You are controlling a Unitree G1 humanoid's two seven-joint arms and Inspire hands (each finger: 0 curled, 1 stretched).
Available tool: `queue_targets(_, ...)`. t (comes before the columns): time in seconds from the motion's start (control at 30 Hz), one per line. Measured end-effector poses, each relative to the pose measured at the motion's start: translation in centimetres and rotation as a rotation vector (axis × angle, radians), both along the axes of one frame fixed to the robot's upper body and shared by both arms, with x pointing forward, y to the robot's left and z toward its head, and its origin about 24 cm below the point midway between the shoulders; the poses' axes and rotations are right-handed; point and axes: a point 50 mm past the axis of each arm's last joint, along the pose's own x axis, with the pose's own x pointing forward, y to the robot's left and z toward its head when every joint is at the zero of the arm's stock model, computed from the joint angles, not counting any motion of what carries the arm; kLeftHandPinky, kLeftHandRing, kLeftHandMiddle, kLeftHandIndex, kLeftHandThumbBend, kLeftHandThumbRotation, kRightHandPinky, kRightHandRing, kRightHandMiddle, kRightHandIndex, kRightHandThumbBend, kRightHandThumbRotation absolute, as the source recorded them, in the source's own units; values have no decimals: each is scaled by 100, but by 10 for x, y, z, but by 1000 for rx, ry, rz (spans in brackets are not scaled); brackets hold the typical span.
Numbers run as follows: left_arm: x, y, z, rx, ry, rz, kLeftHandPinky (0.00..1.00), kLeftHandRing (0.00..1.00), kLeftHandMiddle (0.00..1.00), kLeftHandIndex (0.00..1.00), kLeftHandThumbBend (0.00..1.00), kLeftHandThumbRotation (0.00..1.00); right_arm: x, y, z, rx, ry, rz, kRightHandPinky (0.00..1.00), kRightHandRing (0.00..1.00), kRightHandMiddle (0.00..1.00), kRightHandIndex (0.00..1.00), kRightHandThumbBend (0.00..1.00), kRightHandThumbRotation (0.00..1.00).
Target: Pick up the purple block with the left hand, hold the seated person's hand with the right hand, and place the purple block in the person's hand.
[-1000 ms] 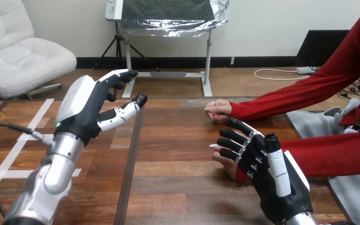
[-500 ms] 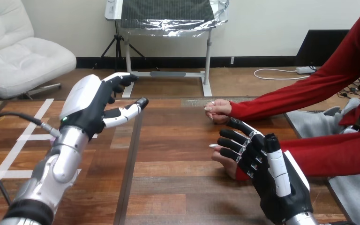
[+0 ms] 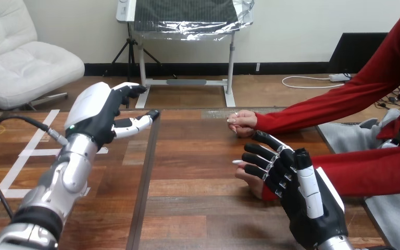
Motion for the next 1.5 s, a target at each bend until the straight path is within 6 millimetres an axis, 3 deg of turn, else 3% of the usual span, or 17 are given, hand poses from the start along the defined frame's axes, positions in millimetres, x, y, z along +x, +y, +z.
queue_targets(0.57,11,4,8,58,25,78,83,83,84,81,54,57,0,0,1,-5,-8,-2,80,80,80,83,87,86)
queue_targets(1.5,19,7,17,112,35,145,89,85,86,82,55,62,0,-1,1,-6,-13,-3,79,81,80,83,87,87)
